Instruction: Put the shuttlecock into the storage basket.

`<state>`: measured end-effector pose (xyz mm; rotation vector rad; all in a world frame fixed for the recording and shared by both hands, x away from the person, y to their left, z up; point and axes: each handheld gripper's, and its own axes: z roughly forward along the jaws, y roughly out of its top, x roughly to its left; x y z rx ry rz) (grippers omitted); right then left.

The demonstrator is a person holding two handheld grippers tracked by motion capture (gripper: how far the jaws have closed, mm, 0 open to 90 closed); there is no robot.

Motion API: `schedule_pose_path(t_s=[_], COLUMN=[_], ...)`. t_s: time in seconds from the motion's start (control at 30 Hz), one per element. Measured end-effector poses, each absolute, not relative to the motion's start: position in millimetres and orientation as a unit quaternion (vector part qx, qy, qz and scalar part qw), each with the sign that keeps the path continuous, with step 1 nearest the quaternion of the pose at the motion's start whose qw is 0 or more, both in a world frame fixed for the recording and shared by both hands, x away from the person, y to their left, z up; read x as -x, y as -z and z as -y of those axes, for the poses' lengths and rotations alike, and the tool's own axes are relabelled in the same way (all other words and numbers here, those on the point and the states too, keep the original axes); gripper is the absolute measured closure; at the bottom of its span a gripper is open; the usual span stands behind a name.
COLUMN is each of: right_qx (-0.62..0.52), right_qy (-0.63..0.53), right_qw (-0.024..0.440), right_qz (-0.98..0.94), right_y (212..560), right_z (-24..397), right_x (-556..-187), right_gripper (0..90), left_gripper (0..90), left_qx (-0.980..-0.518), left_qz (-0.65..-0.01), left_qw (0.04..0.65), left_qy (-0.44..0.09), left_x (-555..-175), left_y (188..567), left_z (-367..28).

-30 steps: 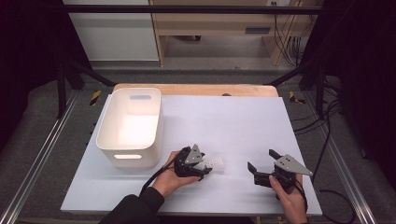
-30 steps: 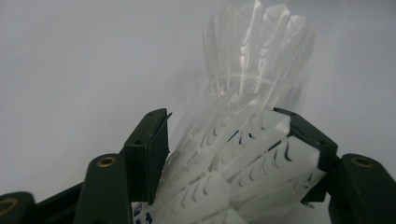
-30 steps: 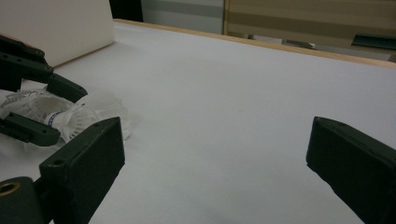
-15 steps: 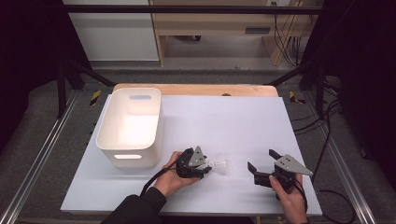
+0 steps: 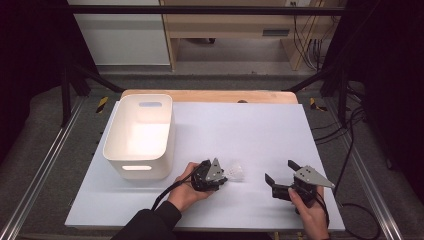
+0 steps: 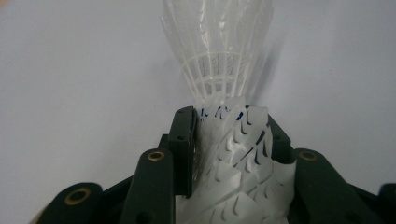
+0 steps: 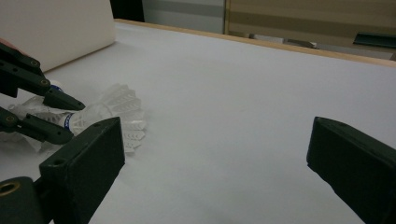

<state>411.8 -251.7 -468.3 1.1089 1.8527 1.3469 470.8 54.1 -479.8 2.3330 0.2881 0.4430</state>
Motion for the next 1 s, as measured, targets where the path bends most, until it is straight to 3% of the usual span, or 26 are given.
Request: schedule_pose_path(t_s=[0.47,1.0], right_qx=[-0.418,-0.417], right_qy=[-0.508,-0.511], right_qw=[0.295,0.297], right_qz=[-0.693,-0.690], right_y=[468,467], right_z=[253,254], right_x=[-412,-411], right_gripper=[4.3,4.3], left_gripper=[64.8,64.9], left_qx=[-0.886,-0.851], left_qz=[-0.143,-0.155], left_qw=[0.405,0.463], left_qy=[-0.174,-0.195], left_x=[-473,-479], left_y=[466,409], left_z=[-62,-62])
